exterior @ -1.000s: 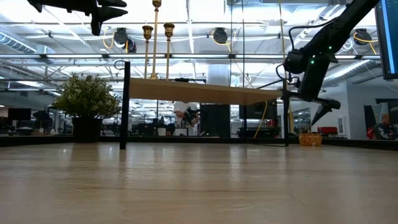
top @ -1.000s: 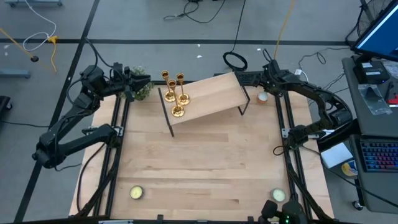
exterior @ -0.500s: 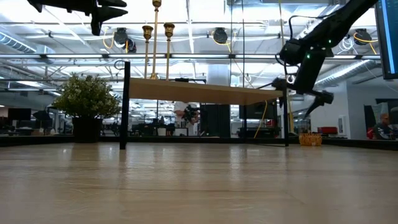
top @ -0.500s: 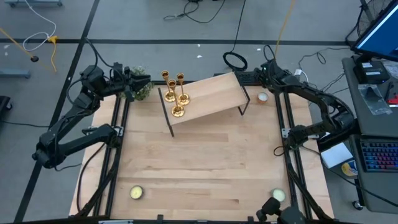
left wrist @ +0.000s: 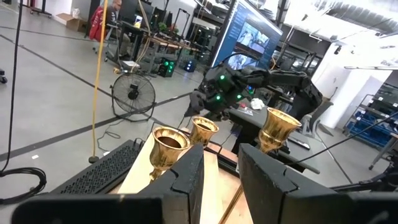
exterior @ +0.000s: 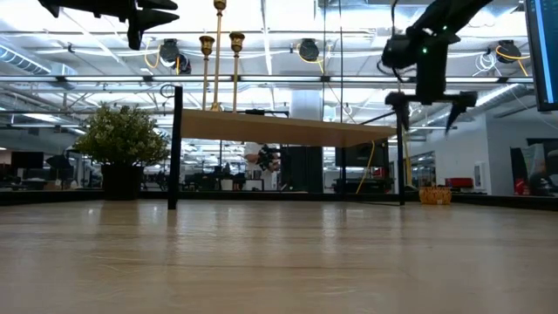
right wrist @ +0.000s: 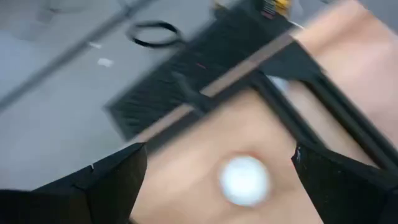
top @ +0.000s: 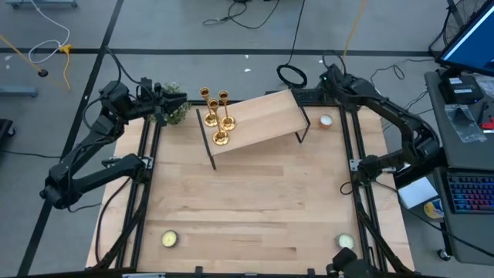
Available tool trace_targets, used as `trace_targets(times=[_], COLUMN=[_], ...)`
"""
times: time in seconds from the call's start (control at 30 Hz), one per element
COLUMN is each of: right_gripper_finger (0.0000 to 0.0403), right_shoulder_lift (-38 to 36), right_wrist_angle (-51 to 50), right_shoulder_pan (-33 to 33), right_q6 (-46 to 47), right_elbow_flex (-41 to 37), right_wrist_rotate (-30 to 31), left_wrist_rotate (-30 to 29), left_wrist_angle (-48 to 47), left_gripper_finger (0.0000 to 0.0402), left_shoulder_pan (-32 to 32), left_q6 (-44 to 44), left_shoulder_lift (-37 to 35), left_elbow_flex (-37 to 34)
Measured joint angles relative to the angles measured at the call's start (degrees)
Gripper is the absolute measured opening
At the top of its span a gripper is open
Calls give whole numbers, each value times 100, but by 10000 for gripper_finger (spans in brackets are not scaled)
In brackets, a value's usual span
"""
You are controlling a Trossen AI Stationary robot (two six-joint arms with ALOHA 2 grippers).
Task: Pick & Place candle stick holders
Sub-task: Put the orange scented candle on the shelf
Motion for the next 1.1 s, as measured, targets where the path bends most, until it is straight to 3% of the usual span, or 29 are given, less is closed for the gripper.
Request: trace_targets(times=[0.2, 0.8, 1.1], right_gripper_finger=[389, 385, 388], right_shoulder_lift=[588, 2010, 2284], right_wrist_angle=[-1070, -783, -546], right_shoulder_pan=[-194, -407, -533], right_q6=[538, 431, 418], right_elbow_flex=[27, 27, 25], right_wrist_rotate=[-401, -1336, -1369], left_wrist_rotate=[0, 9, 15], left_wrist_angle=[0, 2, 2], left_gripper_finger=[102, 102, 102], left_shoulder_pan=[0, 0, 0], left_q6=[53, -25, -8], left_shoulder_lift=[2, 0, 2], left_elbow_flex=[0, 0, 0])
